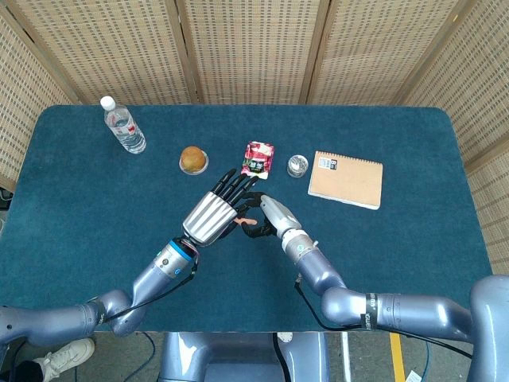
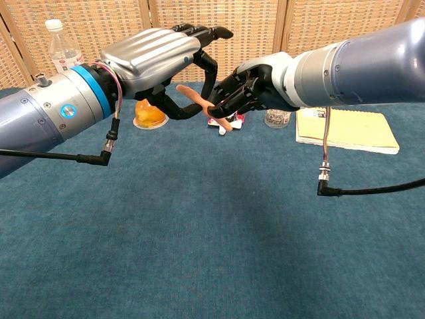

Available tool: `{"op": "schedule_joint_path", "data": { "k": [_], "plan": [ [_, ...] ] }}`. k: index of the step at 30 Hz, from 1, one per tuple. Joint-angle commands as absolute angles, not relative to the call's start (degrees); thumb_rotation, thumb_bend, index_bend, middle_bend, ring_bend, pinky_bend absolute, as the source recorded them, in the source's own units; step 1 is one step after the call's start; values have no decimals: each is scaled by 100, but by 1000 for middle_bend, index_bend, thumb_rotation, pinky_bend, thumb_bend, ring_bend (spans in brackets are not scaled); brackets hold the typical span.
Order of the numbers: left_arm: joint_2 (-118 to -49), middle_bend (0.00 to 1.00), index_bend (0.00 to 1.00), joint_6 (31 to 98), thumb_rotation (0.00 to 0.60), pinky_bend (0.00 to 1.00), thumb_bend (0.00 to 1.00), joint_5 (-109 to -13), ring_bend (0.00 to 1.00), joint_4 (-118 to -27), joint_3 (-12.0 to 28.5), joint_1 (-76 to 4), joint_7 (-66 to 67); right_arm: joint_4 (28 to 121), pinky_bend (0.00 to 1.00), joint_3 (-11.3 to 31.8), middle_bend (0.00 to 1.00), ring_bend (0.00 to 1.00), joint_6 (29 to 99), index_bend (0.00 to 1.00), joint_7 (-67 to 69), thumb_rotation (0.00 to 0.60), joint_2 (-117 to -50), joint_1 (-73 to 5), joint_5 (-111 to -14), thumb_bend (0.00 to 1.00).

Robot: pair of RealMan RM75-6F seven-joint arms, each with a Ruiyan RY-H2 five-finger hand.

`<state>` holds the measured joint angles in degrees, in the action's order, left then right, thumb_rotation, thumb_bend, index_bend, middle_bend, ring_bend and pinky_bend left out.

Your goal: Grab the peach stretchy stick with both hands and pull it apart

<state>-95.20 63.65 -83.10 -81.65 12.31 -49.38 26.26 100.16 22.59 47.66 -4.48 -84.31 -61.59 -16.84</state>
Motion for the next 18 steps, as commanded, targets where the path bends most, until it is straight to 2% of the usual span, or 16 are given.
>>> {"op": "schedule_joint_path", "data": {
  "k": [1, 10, 18],
  "plan": [
    [-9529, 0, 639, 6362, 600, 0, 470, -8298, 0, -8159, 1235, -4950, 2643, 10023, 35, 2254, 237, 0, 4761, 662, -439, 600, -8418, -6158, -1691, 628],
    [-9532, 0, 731, 6409, 600, 0, 518, -8274, 0, -8128, 1250, -4964, 2735, 10043, 35, 2239, 237, 0, 4749, 662, -386, 600, -8355, -6132, -1717, 628],
    [-9480, 0, 771, 6466, 600, 0, 527, -8236, 0, -8195, 1288, -4953, 2667, 10025, 35, 2201, 240, 0, 4747, 664, -341, 600, -8303, -6093, -1747, 629]
  ]
}}
